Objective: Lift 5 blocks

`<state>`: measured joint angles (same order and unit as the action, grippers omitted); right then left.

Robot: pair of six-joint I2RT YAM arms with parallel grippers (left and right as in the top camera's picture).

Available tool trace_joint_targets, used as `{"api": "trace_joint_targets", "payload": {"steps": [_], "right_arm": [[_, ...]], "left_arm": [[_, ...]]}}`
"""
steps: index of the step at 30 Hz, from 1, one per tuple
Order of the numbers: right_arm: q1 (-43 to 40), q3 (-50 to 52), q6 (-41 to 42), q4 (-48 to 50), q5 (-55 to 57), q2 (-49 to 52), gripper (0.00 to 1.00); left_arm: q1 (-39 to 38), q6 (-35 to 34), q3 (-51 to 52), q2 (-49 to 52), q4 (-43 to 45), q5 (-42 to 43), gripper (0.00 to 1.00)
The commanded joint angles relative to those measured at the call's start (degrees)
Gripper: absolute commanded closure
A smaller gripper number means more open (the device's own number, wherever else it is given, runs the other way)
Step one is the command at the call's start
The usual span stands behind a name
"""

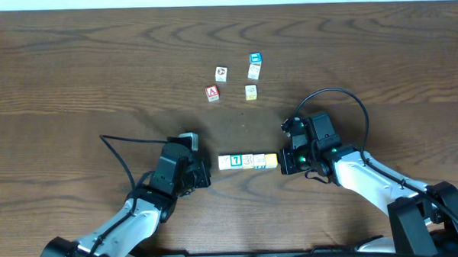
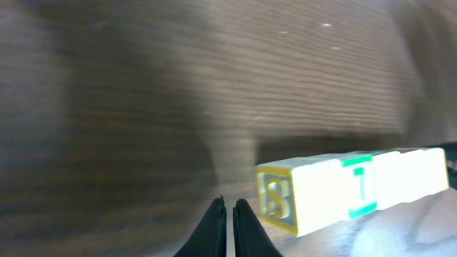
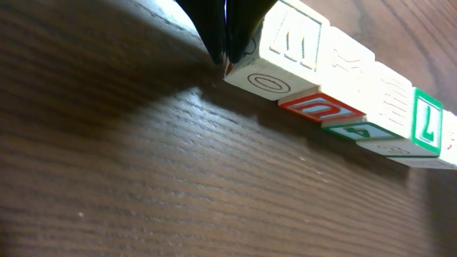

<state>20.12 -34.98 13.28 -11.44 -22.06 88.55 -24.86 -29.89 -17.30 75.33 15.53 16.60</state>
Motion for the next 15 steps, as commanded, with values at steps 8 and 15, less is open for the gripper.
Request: {"api": "trace_joint_targets", "payload": {"steps": [8,15], "right_arm": [[1.0,-0.4,0.9,0.3,-3.6,0.6,0.99],[1.0,-0.4,0.9,-0.1,-4.4,0.6,0.99]], "left_arm": [[-0.3,3.1,-0.2,6.6,2.2,4.4,0.93],[-0.2,3.4,-0.2,9.2,4.8,6.0,0.93]]}}
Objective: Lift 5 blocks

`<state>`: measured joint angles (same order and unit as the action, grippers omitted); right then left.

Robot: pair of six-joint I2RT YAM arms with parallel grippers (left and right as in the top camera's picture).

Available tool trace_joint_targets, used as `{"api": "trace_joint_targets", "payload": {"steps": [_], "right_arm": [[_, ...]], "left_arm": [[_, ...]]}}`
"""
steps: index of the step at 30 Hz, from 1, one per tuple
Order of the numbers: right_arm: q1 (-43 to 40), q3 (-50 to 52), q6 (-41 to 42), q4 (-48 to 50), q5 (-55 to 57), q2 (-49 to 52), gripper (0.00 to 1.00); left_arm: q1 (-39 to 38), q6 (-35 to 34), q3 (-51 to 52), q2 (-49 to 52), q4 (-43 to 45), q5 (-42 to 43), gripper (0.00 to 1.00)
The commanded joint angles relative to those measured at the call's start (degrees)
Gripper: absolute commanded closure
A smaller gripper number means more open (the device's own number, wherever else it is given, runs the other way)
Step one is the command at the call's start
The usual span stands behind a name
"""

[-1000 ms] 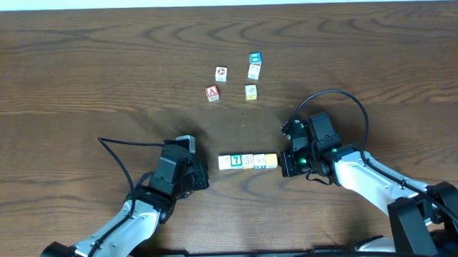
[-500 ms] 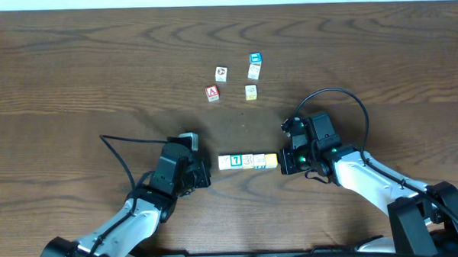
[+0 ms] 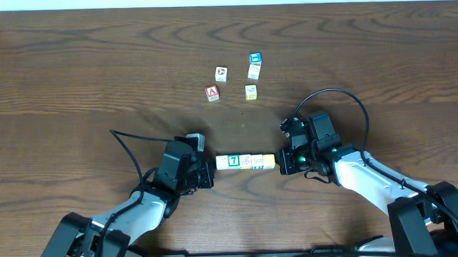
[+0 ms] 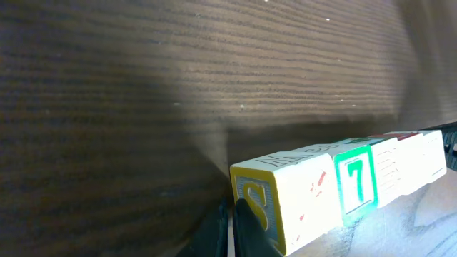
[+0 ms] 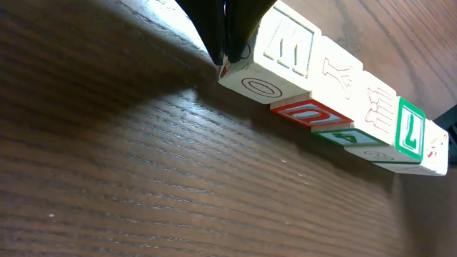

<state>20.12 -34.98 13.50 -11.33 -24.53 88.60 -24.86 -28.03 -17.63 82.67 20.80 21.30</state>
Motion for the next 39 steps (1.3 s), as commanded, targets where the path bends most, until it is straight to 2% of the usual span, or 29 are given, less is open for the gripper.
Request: {"api": "trace_joint_targets", "payload": {"steps": [1,11,26,31,39], "right_arm": [[1.0,-0.4,0.7,-0.4,-1.9,0.5,0.99],[1.0,-0.4,3.6,-1.8,-1.9,0.5,0.99],[1.0,-0.4,3.6,-3.0,1.8,0.5,0.99],[1.0,-0.4,3.6,-3.5,1.7,0.5,0.99],[1.0,-0.4,4.6,-3.7,-3.1,0.5,0.99]], "left_arm": [[-0.2,1.9,0.1,1.9,-0.2,1.7,0.93],[-0.2,2.5,0.1,1.9,-0.1,2.0,0.93],[-0.2,2.4,0.1,1.9,-0.9,-11.5,0.93],[-0.2,-1.5,0.1,1.9,-2.0,-10.7,0.93],[-0.2,-1.2,0.1,1.9,-2.1,-2.0,0.93]]}}
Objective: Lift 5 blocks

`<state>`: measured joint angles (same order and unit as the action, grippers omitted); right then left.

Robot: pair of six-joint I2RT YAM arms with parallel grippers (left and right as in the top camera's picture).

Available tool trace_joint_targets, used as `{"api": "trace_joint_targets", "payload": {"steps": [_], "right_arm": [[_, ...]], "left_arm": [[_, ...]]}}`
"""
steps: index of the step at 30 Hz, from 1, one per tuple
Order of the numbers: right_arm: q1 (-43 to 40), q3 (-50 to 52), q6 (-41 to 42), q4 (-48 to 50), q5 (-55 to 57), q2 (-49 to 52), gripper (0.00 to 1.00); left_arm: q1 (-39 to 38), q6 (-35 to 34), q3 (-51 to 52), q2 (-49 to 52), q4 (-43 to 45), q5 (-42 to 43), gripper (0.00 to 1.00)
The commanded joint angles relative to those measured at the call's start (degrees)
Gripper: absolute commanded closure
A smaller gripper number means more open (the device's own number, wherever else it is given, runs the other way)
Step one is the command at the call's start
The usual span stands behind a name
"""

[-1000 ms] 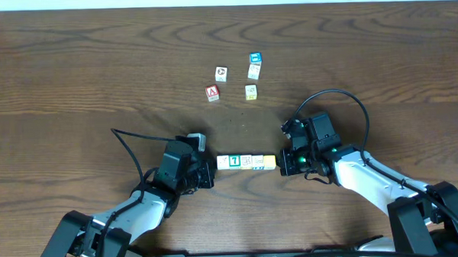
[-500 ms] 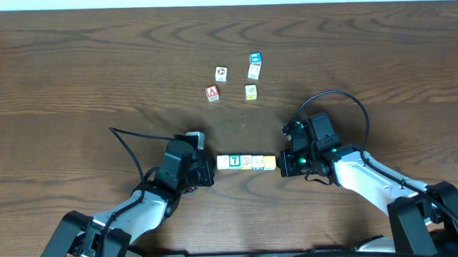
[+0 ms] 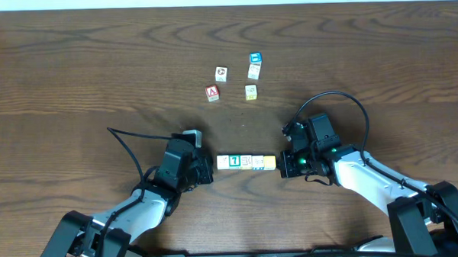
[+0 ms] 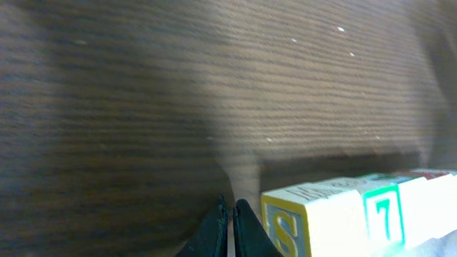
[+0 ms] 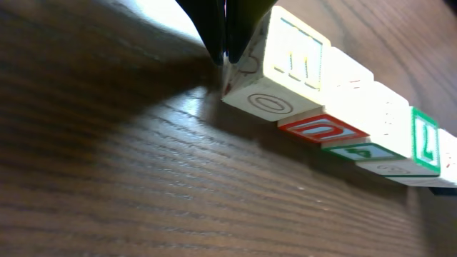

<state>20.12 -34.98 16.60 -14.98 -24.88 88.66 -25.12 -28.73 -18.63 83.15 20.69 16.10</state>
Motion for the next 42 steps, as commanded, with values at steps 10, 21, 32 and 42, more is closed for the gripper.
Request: {"api": "trace_joint_targets", "payload": {"steps": [10,21,32,42], "right_arm": [[1.0,-0.4,1.8,0.0,-3.0,0.5,0.99],[1.0,-0.4,1.8,0.0,-3.0,0.5,0.99],[1.0,-0.4,1.8,0.0,-2.4,0.5,0.99],[1.0,-0.4,1.8,0.0,-2.4,0.5,0.99]], "left_arm": [[0.1,-0.5,1.1,1.4,-2.4,5.9,0.93],[3.4,0.4,0.0,1.4,-2.7,4.5,0.93],[4.4,0.8,-0.9,1.4,-3.9,9.0,0.93],[4.4,1.8,-1.4,1.4,-4.9,14.4,0.92]]}}
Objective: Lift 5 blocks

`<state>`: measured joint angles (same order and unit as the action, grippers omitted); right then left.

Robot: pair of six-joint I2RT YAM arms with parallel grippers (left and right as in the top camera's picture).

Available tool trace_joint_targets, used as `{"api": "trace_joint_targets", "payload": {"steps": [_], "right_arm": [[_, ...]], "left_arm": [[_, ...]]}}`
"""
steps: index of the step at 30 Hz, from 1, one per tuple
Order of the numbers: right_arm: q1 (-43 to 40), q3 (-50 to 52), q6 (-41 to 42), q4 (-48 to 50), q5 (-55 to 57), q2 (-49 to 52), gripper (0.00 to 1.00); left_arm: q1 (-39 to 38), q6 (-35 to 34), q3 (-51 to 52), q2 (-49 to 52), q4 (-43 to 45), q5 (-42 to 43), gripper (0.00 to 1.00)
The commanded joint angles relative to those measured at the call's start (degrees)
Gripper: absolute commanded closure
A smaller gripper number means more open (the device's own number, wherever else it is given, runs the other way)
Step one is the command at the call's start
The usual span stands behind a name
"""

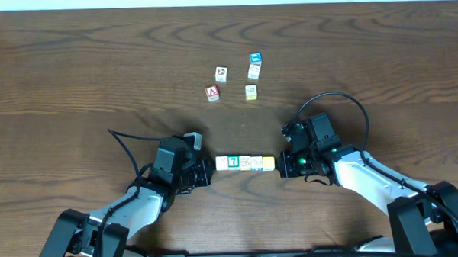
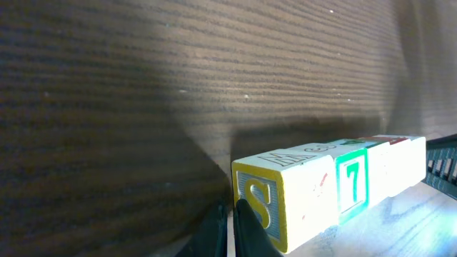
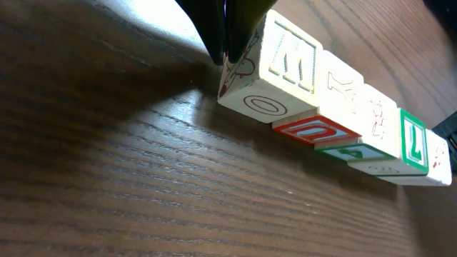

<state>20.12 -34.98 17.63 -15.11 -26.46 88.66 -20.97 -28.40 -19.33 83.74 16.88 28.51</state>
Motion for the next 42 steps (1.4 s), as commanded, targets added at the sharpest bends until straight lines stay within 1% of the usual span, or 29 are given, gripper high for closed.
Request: {"api": "trace_joint_targets", "payload": {"steps": [1,7,9,11,15,21,32,38,42], "right_arm": [[1.0,-0.4,0.8,0.1,-0.8,0.5,0.99],[1.0,-0.4,0.7,0.1,-0.8,0.5,0.99],[1.0,-0.4,0.7,0.1,-0.8,0.5,0.99],[1.0,-0.4,0.7,0.1,-0.8,0.5,0.99],[1.0,-0.4,0.7,0.1,-0.8,0.5,0.99],[1.0,-0.4,0.7,0.4,-0.8,0.5,0.99],[1.0,-0.4,0.9,1.6,-2.5,0.5,0.99],[1.0,-0.4,3.6,1.7,-2.5,0.5,0.99],[1.0,-0.4,3.6,1.6,-2.5,0.5,0.99]], "left_arm": [[0.5,2.4,-1.4,0.8,-2.7,2.1,0.92],[3.4,10.0,-8.9,0.8,-15.8,2.1,0.92],[4.4,11.5,-11.4,0.8,-19.3,2.1,0.92],[4.8,12.2,-12.5,0.8,-21.0,2.1,0.92],[4.8,13.4,-12.6,0.9,-22.9,2.1,0.93],[4.8,13.4,-12.6,0.9,-24.6,2.2,0.93],[4.8,13.1,-12.6,0.9,-25.0,2.4,0.93],[4.8,12.7,-12.6,0.9,-25.0,2.7,0.92],[4.8,12.7,-12.6,0.9,-24.9,4.9,0.93]]}}
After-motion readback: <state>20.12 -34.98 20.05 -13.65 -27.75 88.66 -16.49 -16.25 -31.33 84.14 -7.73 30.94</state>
